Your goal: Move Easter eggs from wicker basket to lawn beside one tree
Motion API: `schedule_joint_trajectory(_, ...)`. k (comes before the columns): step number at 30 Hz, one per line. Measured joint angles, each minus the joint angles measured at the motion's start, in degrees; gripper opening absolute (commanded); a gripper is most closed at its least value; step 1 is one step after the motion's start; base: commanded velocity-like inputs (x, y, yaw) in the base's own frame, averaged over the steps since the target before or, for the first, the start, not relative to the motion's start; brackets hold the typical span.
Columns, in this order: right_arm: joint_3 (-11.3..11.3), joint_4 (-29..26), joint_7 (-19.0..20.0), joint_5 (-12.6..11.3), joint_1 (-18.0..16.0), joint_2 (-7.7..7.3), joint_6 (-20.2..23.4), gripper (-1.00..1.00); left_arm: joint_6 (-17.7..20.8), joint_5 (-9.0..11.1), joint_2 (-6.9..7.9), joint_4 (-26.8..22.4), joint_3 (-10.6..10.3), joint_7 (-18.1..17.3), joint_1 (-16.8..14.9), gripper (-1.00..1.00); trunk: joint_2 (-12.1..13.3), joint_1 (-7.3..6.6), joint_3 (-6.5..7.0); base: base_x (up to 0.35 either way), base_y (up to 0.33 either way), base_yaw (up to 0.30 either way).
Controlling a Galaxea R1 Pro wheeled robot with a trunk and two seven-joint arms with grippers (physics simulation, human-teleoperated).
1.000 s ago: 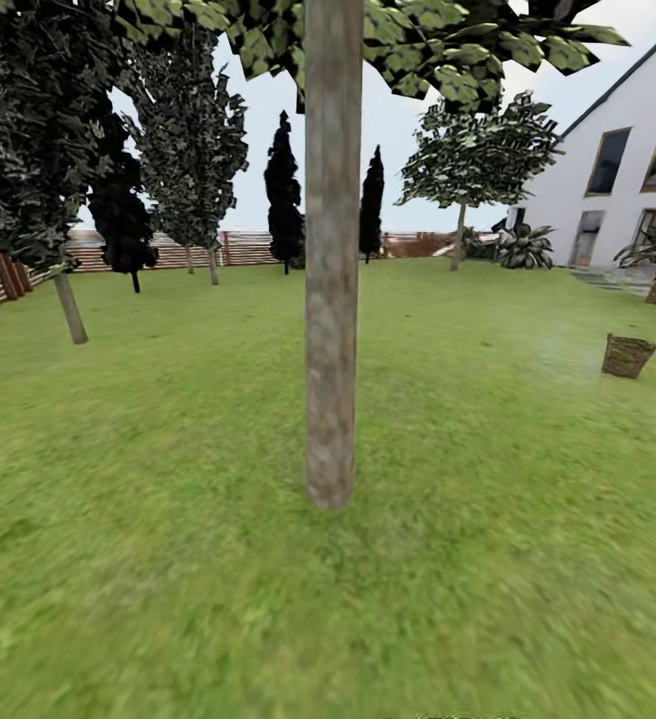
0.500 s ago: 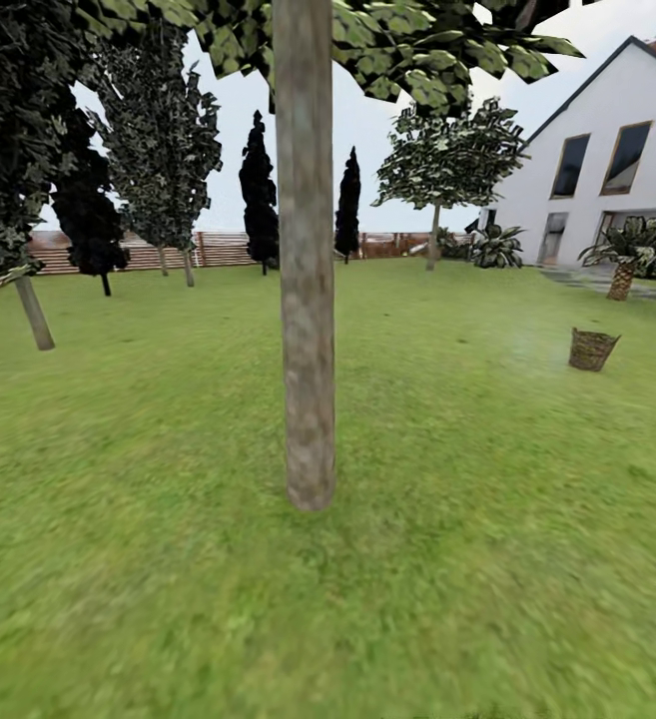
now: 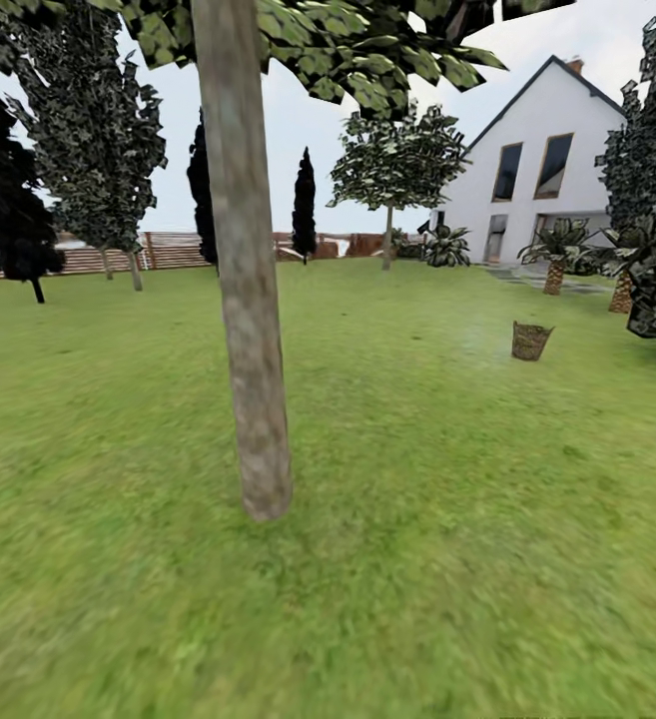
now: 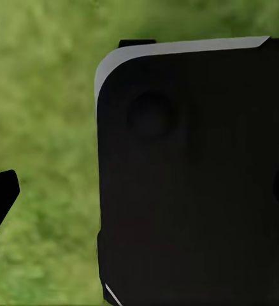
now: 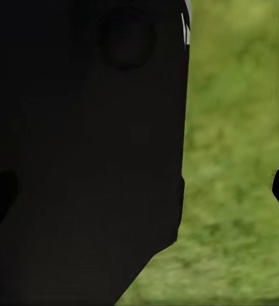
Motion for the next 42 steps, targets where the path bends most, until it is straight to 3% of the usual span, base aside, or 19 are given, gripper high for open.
schedule_joint_trajectory(21, 0.20, 0.44, 0.00, 0.04, 0.00, 0.22, 0.08, 1.00, -1.30, -0.09, 0.00, 0.04, 0.00, 0.00, 0.00, 1.00, 0.00, -0.02, 0.09, 0.228, -0.183, -0.094)
schedule_joint_trajectory(42, 0.23, 0.45, 0.05, 0.04, 0.00, 0.06, 0.06, 1.00, -1.31, -0.16, 0.00, 0.00, -0.08, 0.21, 0.00, 1.00, 0.00, -0.01, 0.87, 0.237, -0.229, -0.260)
